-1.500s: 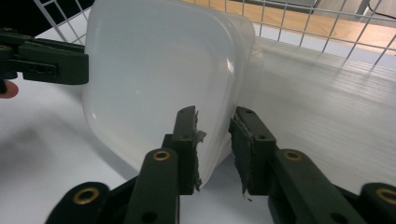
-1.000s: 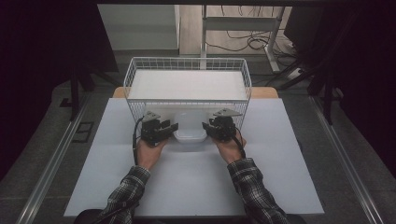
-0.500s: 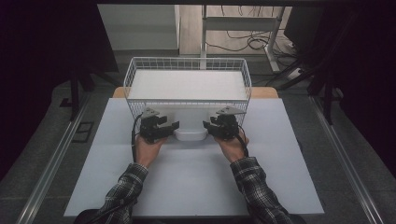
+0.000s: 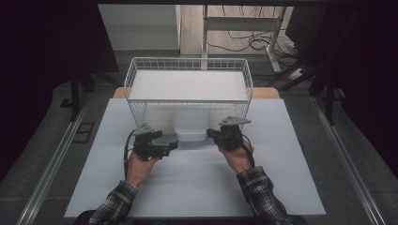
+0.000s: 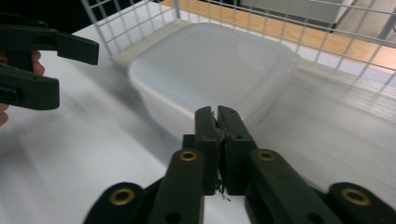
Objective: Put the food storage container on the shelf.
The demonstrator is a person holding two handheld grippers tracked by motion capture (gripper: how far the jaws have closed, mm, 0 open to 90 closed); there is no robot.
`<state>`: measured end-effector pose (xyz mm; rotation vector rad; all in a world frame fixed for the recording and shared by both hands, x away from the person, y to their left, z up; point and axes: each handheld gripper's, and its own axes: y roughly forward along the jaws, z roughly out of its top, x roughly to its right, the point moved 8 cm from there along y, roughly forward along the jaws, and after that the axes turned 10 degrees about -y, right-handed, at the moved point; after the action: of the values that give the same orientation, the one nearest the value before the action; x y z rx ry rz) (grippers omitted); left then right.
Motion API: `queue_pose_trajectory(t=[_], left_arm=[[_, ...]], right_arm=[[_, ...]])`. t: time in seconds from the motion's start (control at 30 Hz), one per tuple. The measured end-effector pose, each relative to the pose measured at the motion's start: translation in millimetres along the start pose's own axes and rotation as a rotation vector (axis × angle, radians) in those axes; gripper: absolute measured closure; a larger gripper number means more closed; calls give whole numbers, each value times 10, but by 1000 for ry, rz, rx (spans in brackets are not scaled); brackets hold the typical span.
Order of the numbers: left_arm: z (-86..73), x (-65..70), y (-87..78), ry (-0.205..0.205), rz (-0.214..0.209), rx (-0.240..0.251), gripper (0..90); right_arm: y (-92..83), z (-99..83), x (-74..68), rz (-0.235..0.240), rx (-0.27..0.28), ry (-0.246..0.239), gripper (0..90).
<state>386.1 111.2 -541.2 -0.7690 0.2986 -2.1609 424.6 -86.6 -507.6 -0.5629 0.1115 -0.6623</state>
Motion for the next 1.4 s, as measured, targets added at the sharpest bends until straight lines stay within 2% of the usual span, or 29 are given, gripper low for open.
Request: queue_pose_trajectory(t=[0.03, 0.1, 0.2, 0.3, 0.47, 0.57, 0.67, 0.8, 0.93, 1.2, 1.4], left_arm=[[0, 0, 0, 0, 0, 0, 69], [-76, 10, -47, 49, 33, -13, 64], [-161, 21, -108, 123, 89, -8, 50], [-242, 43, -182, 168, 112, -8, 38], [-367, 72, -299, 170, 102, -2, 35], [-428, 79, -350, 187, 109, -9, 34], [-452, 90, -396, 193, 110, -3, 34], [-477, 92, -441, 193, 115, 4, 34], [-498, 78, -451, 188, 120, -1, 37], [-514, 91, -416, 192, 123, -7, 38], [-518, 78, -409, 186, 120, -9, 39]], right_arm=[[0, 0, 0, 0, 0, 0, 883], [-11, -8, -57, 22, 7, -7, 886], [-15, -37, -139, 42, -3, -26, 887], [0, -96, -202, 63, -17, -35, 887], [74, -155, -273, 96, -27, -20, 888], [152, -151, -357, 123, -33, -20, 887], [195, -148, -382, 127, -38, -29, 887], [326, -152, -379, 118, -56, -38, 887], [504, -155, -336, 124, -58, 11, 887], [667, -114, -302, 98, -65, 3, 888], [752, -61, -220, 64, -63, -16, 888]])
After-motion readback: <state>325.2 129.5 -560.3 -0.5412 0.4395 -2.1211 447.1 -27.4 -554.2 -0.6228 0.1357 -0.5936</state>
